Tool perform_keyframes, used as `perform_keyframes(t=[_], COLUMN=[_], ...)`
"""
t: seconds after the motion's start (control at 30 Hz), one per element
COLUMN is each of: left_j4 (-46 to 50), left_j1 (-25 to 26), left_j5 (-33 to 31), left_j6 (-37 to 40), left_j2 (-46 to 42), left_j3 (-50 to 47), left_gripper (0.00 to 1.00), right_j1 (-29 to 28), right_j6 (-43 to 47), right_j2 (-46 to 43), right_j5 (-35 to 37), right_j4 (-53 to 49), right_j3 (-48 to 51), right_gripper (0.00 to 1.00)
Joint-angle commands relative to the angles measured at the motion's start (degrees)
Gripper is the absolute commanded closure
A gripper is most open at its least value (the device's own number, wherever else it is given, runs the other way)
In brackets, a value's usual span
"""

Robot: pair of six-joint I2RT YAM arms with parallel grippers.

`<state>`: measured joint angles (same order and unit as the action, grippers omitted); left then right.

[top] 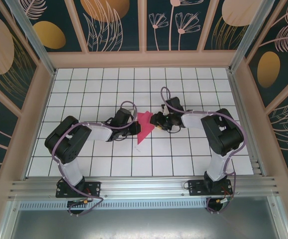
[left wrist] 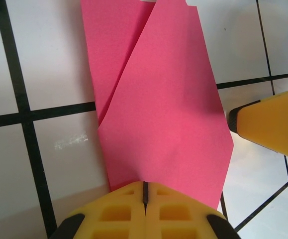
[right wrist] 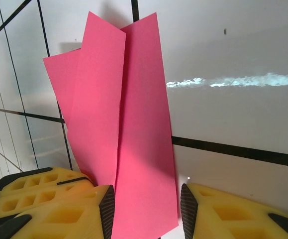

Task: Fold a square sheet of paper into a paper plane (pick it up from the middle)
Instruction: Fourth fold the wing at the center of the table, then turn over the paper at the center of the table.

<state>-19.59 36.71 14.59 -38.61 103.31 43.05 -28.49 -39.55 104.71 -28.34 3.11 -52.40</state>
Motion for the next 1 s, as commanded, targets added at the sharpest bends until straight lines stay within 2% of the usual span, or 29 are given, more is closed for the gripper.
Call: perform_keyframes(t=[0.0,0.53,0.83,0.97], left_j4=[0.72,-3.03,-5.35,-5.69], left_j1=[0.34,0.34,0.33,0.31], left_j5=[2.64,5.04,6.5,6.76], left_j6=[-0.63,-2.91,-3.9,-3.9], left_j2=[1.22,0.49,0.8,1.05], left_j3=[-2.37,-4.46,-5.08,-5.11], left_gripper=[0.97,0.97,0.97,0.97], right_j1=[-1.3,0.16,1.5,1.76], right_j6=[-0.19,-3.69,0.26,2.36], right_j2=[1.96,1.59,6.59,8.39], right_j5=[-2.2,-5.74,-9.39,-12.37], right_j4=[2.82,9.7,9.11,9.29], right_j3=[-1.56,0.18,-4.6,-6.33], right_gripper=[0.57,0.57,0.57,0.61])
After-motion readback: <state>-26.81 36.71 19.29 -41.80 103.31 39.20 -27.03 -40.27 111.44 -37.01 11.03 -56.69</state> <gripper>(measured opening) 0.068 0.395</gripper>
